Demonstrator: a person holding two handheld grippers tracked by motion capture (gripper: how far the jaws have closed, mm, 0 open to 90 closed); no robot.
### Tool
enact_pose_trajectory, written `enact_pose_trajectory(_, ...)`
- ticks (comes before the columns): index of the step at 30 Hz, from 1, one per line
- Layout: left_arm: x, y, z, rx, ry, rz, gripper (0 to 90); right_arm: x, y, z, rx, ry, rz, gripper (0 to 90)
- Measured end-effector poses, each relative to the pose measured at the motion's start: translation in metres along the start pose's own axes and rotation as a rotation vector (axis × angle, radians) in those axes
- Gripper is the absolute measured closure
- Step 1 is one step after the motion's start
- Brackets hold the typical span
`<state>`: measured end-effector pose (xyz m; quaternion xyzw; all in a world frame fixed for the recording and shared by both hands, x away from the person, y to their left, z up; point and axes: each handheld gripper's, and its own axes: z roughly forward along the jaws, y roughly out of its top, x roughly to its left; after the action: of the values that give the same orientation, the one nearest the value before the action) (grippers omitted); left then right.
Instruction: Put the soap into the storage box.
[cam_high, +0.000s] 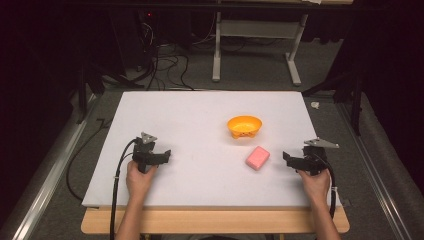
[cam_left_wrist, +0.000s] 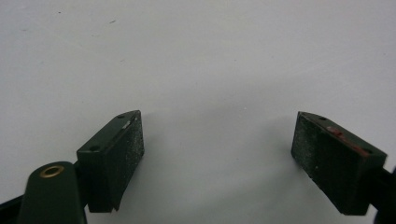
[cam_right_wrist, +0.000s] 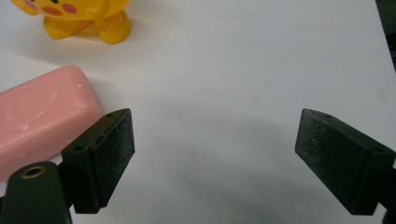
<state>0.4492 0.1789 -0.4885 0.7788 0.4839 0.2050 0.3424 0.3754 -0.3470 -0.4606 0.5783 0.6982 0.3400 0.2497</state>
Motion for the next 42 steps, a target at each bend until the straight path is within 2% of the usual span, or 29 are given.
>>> enact_pose_trajectory(11, 0.0, 0.0, 0.0, 0.0, 0.0, 0.0, 17.4, 0.009, -0.005, -0.015, -0.04, 0.088, -0.025, 11.8)
enact_pose_trajectory(23, 0.0, 0.0, 0.0, 0.001, 0.0, 0.001, 17.4, 0.026, -0.007, -0.024, -0.054, 0.133, -0.08, 11.7)
enact_pose_trajectory(24, 0.0, 0.0, 0.0, 0.002, 0.0, 0.002, 17.4, 0.029, -0.006, -0.024, -0.06, 0.142, -0.096, 11.7)
enact_pose_trajectory(31, 0.0, 0.0, 0.0, 0.002, -0.001, 0.002, 17.4, 0.043, -0.005, -0.031, -0.097, 0.172, -0.119, 11.6)
enact_pose_trajectory(42, 0.0, 0.0, 0.0, 0.002, 0.0, 0.002, 17.4, 0.056, -0.001, -0.029, -0.096, 0.213, -0.154, 11.5)
